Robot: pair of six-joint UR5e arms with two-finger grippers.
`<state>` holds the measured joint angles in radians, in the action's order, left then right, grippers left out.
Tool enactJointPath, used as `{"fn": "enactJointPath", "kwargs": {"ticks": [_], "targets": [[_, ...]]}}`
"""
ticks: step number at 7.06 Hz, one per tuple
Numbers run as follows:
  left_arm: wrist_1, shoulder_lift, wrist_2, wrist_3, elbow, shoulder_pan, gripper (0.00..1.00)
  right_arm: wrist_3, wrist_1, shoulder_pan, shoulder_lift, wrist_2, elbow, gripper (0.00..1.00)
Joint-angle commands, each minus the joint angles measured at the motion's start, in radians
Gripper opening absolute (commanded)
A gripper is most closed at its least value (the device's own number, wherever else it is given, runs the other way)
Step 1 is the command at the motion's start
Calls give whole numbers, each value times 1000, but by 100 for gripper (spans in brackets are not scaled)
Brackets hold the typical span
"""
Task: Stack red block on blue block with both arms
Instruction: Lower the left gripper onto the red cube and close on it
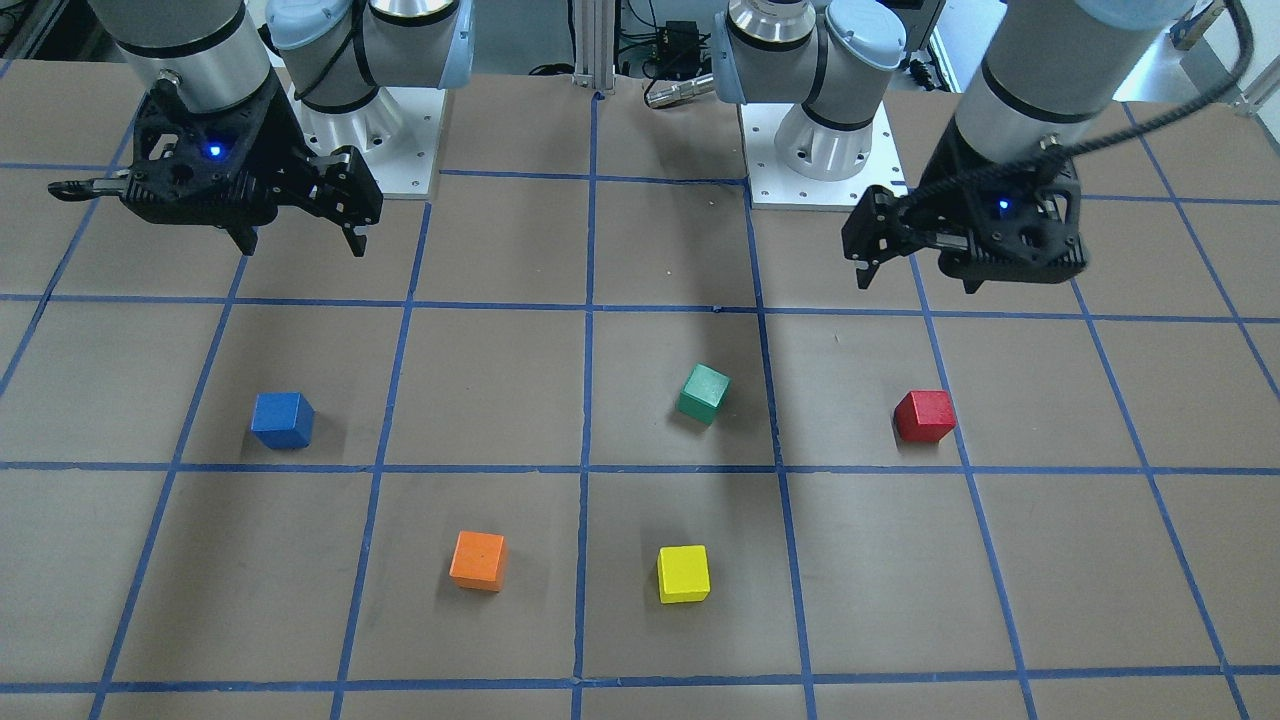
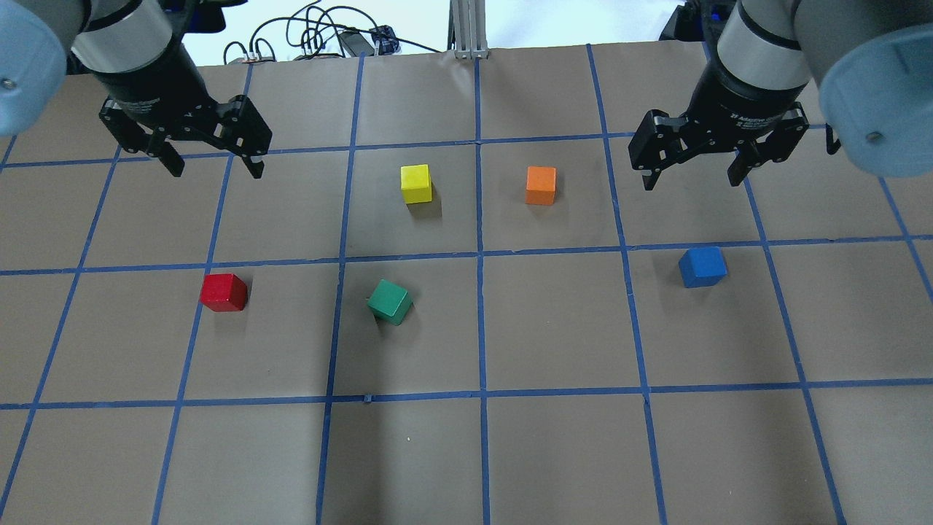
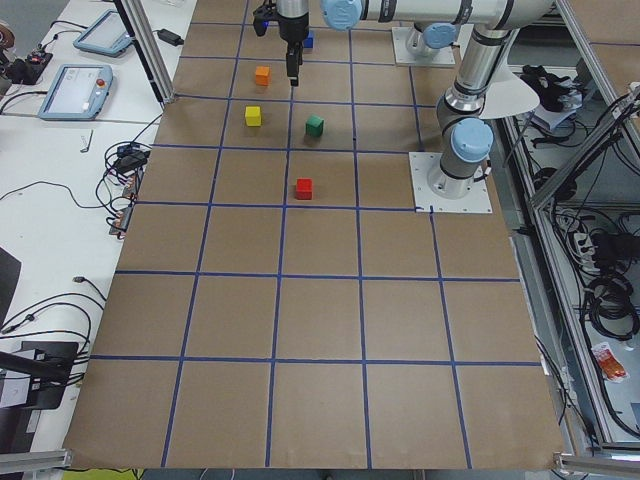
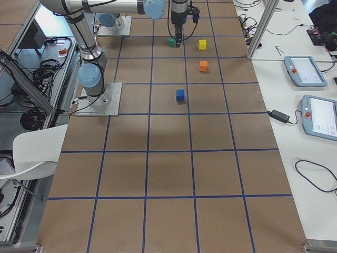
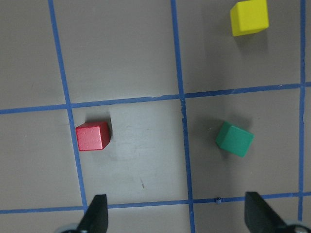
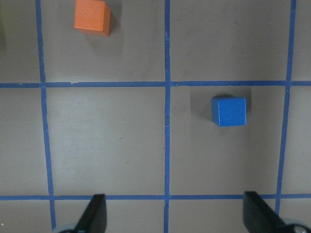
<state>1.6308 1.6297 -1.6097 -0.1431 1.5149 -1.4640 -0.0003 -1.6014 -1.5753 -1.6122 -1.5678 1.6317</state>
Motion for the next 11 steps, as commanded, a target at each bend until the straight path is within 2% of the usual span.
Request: {"fn": "enactJointPath", "kwargs": {"ticks": [1,3,4,6,7,9,11], "targets": [[-38,33,5,-140,84,147,100,0,11,0,0,0,2,100],[-328,91,4,-237,283,218,100,11,3,0,-3,0,10,100],[-368,113,-2,-271,356,221,100,13,9,0,-9,0,5,100],[-387,143,-6,-352,381,221,100,13,18,0,-32,0,28,100],[-460,169,-10,-396,393,225,100,11,15,0,-32,0,37,100],[-581,219,-10,-389,424,225,100,-1,8,0,-28,2,39,100],[-618,237,-9,-334,445,226,100,0,5,0,-28,2,48,100]]}}
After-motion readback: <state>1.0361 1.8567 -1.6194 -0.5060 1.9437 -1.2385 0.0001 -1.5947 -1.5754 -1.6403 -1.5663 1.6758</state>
